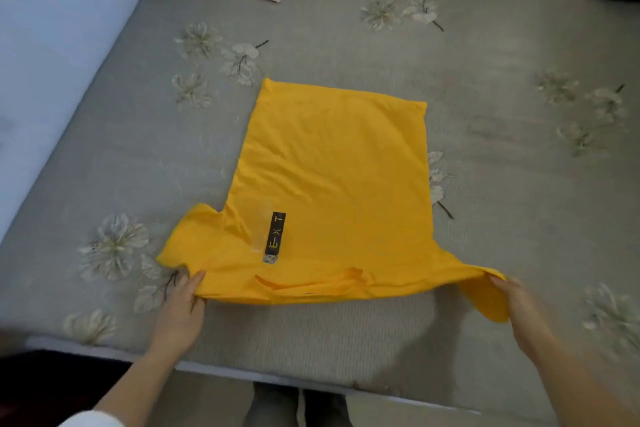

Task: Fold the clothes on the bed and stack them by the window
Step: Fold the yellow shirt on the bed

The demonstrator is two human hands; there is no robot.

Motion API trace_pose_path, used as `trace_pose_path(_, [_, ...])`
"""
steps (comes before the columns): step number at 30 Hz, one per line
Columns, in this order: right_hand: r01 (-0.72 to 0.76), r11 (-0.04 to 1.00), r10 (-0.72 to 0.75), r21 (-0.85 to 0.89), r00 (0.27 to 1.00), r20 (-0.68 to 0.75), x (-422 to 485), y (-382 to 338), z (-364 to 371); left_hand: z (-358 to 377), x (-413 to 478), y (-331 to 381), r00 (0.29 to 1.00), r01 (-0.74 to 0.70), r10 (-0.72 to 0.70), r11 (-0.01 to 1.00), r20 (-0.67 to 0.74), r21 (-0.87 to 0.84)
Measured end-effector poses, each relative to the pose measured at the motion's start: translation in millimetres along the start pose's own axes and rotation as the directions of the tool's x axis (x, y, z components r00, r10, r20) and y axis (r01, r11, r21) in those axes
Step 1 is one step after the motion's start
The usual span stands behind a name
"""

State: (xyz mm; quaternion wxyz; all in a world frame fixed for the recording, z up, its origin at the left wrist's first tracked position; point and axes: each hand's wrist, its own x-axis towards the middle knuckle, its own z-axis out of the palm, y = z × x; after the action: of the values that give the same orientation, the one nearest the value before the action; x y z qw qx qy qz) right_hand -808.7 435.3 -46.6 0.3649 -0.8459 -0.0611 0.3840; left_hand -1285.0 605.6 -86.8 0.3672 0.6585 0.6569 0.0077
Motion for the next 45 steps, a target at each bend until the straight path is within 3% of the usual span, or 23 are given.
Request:
trace_pose_path(2, [0.151, 0.940, -0.130, -0.305, 0.987, 0.091, 2, 34, 4, 24, -2, -18, 0.990, 0.063, -0.076, 0.992, 0.120, 0.105])
trace_pose_path(4, [0.236, 0.735, -0.147, -0.635, 0.971, 0.191, 2, 64, 4, 45, -6, -24, 0.967, 0.154, -0.197, 0.957, 0.160, 0.247])
trace_pose_path(6, [0.185, 0.574, -0.113, -0.797, 0.983, 0.147, 6, 91, 3, 63, -13, -9, 0.969, 0.234, -0.247, 0.925, 0.005, 0.300])
trace_pose_path(7, [0.160, 0.574, -0.122, -0.803, 0.987, 0.109, 8, 99, 4, 73, -16, 5, 0.981, 0.195, -0.184, 0.938, -0.066, 0.287])
trace_pose_path(9, [0.165, 0.672, -0.177, -0.722, 0.982, 0.059, 7, 108, 8, 99, -21, 37, 0.995, -0.031, 0.057, 0.957, -0.084, 0.287])
trace_pose_path(11, [0.118, 0.874, -0.171, -0.471, 0.983, -0.071, 7, 112, 14, 128, -23, 69, 0.963, -0.270, 0.265, 0.924, 0.056, 0.271])
trace_pose_path(12, [0.058, 0.951, -0.118, -0.305, 0.976, -0.181, 9, 112, 18, 143, -23, 84, 0.938, -0.344, 0.324, 0.910, 0.119, 0.231])
trace_pose_path(14, [-0.090, 0.993, 0.052, -0.076, 0.917, -0.395, 21, 115, 23, 169, -20, 111, 0.898, -0.420, 0.386, 0.895, 0.214, 0.149])
trace_pose_path(16, [-0.219, 0.975, 0.207, 0.021, 0.883, -0.421, 34, 118, 29, 191, -13, 130, 0.871, -0.452, 0.408, 0.883, 0.273, 0.123])
trace_pose_path(18, [-0.325, 0.943, 0.330, 0.071, 0.885, -0.328, 41, 118, 38, 204, -4, 141, 0.870, -0.455, 0.373, 0.858, 0.322, 0.237])
trace_pose_path(21, [-0.294, 0.945, 0.324, 0.142, 0.899, -0.295, 44, 113, 45, 209, -4, 144, 0.837, -0.543, 0.452, 0.757, 0.310, 0.363])
trace_pose_path(22, [-0.232, 0.957, 0.282, 0.177, 0.893, -0.351, 43, 111, 44, 206, -9, 143, 0.775, -0.631, 0.539, 0.698, 0.330, 0.340])
trace_pose_path(24, [-0.116, 0.967, 0.218, 0.229, 0.842, -0.493, 40, 110, 38, 200, -22, 132, 0.578, -0.814, 0.690, 0.528, 0.437, 0.242])
trace_pose_path(26, [-0.074, 0.932, 0.266, 0.355, 0.806, -0.529, 37, 114, 30, 196, -34, 121, 0.449, -0.890, 0.668, 0.394, 0.594, 0.229])
trace_pose_path(28, [-0.150, 0.816, 0.408, 0.558, 0.833, -0.373, 32, 119, 28, 193, -39, 118, 0.436, -0.883, 0.568, 0.422, 0.698, 0.208])
trace_pose_path(30, [-0.261, 0.686, 0.482, 0.679, 0.862, -0.155, 28, 118, 30, 198, -41, 121, 0.478, -0.859, 0.598, 0.471, 0.643, 0.200])
trace_pose_path(32, [-0.279, 0.636, 0.495, 0.720, 0.862, -0.104, 29, 113, 31, 212, -41, 129, 0.535, -0.838, 0.645, 0.486, 0.546, 0.248])
trace_pose_path(34, [-0.258, 0.594, 0.482, 0.762, 0.873, -0.080, 29, 99, 33, 222, -40, 137, 0.575, -0.814, 0.605, 0.494, 0.551, 0.307])
trace_pose_path(37, [-0.116, 0.697, 0.304, 0.707, 0.942, -0.145, 22, 70, 45, 239, -39, 133, 0.595, -0.797, 0.518, 0.480, 0.615, 0.366])
trace_pose_path(39, [0.096, 0.830, -0.047, 0.549, 0.994, -0.102, 12, 47, 59, 245, -42, 131, 0.599, -0.799, 0.545, 0.455, 0.586, 0.394])
trace_pose_path(41, [0.297, 0.890, -0.361, 0.346, 0.923, 0.136, 4, 31, 75, 247, -47, 133, 0.615, -0.789, 0.562, 0.440, 0.554, 0.429])
trace_pose_path(43, [0.463, 0.883, -0.466, 0.076, 0.846, 0.258, 6, 32, 91, 249, -47, 134, 0.602, -0.798, 0.594, 0.430, 0.533, 0.422])
trace_pose_path(45, [0.559, 0.787, -0.504, -0.261, 0.826, 0.252, 14, 45, 104, 253, -46, 130, 0.583, -0.813, 0.596, 0.422, 0.553, 0.403])
